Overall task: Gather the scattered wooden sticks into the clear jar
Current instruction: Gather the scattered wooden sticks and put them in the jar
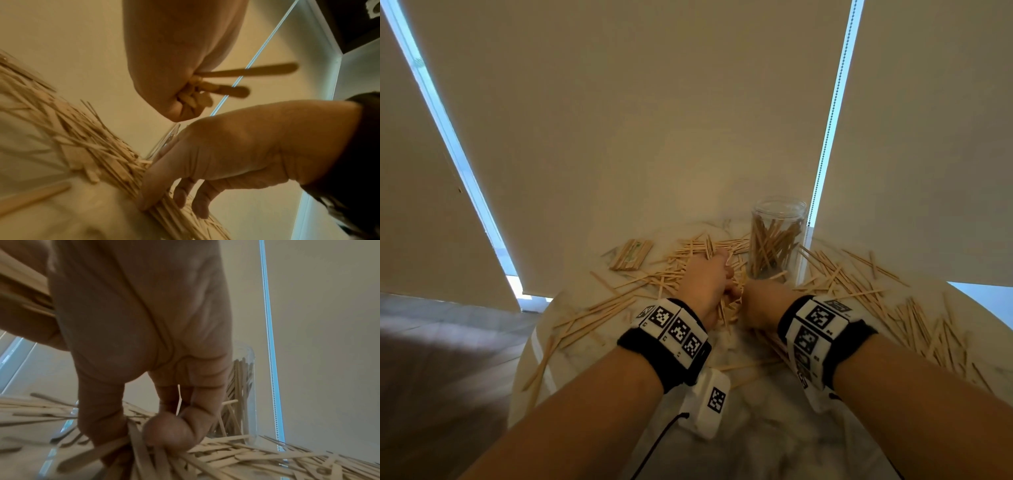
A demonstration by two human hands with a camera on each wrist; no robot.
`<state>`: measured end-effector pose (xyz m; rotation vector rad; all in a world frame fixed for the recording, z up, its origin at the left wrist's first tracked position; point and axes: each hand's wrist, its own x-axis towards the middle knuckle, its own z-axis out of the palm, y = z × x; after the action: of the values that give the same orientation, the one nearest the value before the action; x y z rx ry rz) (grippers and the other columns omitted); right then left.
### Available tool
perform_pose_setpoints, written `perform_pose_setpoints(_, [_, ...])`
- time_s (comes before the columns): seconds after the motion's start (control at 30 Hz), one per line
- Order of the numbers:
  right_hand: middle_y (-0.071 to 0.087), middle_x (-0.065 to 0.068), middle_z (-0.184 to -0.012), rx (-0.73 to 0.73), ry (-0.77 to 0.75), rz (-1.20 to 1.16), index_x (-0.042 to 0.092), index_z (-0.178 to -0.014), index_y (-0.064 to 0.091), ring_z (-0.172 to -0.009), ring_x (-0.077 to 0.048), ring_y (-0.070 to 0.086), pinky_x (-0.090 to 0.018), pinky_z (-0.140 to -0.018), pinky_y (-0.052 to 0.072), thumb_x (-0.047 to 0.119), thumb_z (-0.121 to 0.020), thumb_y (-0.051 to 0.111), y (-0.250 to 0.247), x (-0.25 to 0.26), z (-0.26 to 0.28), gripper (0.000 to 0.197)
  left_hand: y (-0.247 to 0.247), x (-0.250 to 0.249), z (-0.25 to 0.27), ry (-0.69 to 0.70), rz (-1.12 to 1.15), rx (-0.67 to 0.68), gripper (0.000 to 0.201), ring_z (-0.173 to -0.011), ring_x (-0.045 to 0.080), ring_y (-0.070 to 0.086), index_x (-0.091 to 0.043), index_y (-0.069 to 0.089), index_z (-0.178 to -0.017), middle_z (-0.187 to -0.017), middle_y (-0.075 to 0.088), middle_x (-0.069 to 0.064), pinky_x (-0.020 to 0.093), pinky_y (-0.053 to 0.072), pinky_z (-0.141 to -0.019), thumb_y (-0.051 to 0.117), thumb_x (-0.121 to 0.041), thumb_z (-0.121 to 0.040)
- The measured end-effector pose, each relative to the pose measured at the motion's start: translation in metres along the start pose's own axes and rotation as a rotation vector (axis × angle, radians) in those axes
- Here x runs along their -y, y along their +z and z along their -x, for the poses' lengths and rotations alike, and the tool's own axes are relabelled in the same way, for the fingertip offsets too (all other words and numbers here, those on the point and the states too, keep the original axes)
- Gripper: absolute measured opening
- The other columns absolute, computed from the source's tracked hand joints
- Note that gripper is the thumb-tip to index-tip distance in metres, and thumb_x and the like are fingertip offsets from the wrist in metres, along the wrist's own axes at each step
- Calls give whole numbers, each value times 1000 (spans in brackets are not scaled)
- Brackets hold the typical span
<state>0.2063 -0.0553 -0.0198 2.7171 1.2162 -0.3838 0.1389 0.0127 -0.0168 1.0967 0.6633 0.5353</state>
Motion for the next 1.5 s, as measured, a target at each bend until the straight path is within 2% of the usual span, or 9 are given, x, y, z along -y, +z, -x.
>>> perform_pose_setpoints(0.23, [60, -6, -92, 0, -94, -99, 5, -105, 67, -87, -21, 58, -31, -80, 52, 26, -94, 58, -8, -18, 0, 25, 11, -26, -9, 25, 119, 65, 29, -43, 6, 29, -7, 56, -101, -58, 40, -4, 22, 34, -49, 43, -30, -111])
perform_pose_setpoints(0.33, [53, -5, -82, 7, -129, -115, 1, -104, 65, -84, -21, 53, -30, -70, 47, 13, -99, 47, -12, -26, 6, 22, 10, -38, -12, 58, 44, 78, 26, -41, 6, 31, -8, 57, -99, -58, 40, -4, 19, 35, -41, 45, -28, -110])
perform_pose_setpoints(0.53, [63, -11, -92, -64, -137, -274, -2, -105, 67, -81, -25, 57, -35, -68, 46, 14, -98, 48, -40, -44, 13, 26, -1, -61, -34, 183, -62, 22, 27, -38, 7, 34, -10, 60, -98, -62, 45, -4, 22, 35, -40, 53, -35, -106])
perform_pose_setpoints(0.67, [64, -11, -85, -105, -145, -498, 4, -94, 67, -73, -21, 56, -38, -72, 51, 18, -97, 53, -56, -54, 29, 20, -13, -63, -41, 260, -269, -106, 42, -48, 10, 43, -9, 64, -111, -79, 54, -2, 28, 45, -52, 58, -49, -100])
perform_pose_setpoints(0.8, [63, -7, -82, -201, -153, -643, 10, -94, 66, -72, -19, 55, -38, -71, 49, 22, -98, 53, -60, -56, 41, 18, -18, -56, -43, 239, -432, -169, 67, -64, 19, 54, -12, 63, -120, -83, 61, 2, 38, 54, -81, 52, -72, -92])
perform_pose_setpoints(0.97, [66, -4, -80, -317, -161, -767, 18, -90, 65, -72, -18, 60, -40, -73, 52, 27, -101, 50, -62, -52, 44, 21, 3, -41, -36, 186, -296, -23, 95, -68, 21, 60, -11, 68, -102, -89, 70, 5, 42, 58, -82, 44, -96, -70])
perform_pose_setpoints(1.1, [70, -3, -84, -330, -246, -767, 21, -90, 67, -75, -19, 65, -29, -67, 54, 18, -99, 49, -60, -41, 41, 20, 22, -31, -22, 113, -48, 245, 81, -61, 19, 67, 2, 73, -103, -79, 73, 14, 31, 56, -62, 64, -74, -75])
perform_pose_setpoints(1.23, [68, -2, -83, -379, -287, -745, 17, -94, 65, -74, -15, 64, -19, -55, 44, 19, -101, 48, -54, -30, 37, 18, 20, -27, -24, 170, 39, 172, 37, -55, 15, 65, 2, 72, -108, -77, 71, 9, 26, 52, -52, 73, -32, -93])
perform_pose_setpoints(1.5, [74, -5, -82, -251, -373, -765, 21, -101, 73, -80, -21, 70, -34, -77, 55, 20, -98, 57, -43, -30, 28, 16, 7, -28, -44, 139, 106, -104, 29, -53, 17, 52, -13, 51, -100, -74, 49, 3, 26, 44, -43, 45, -41, -108])
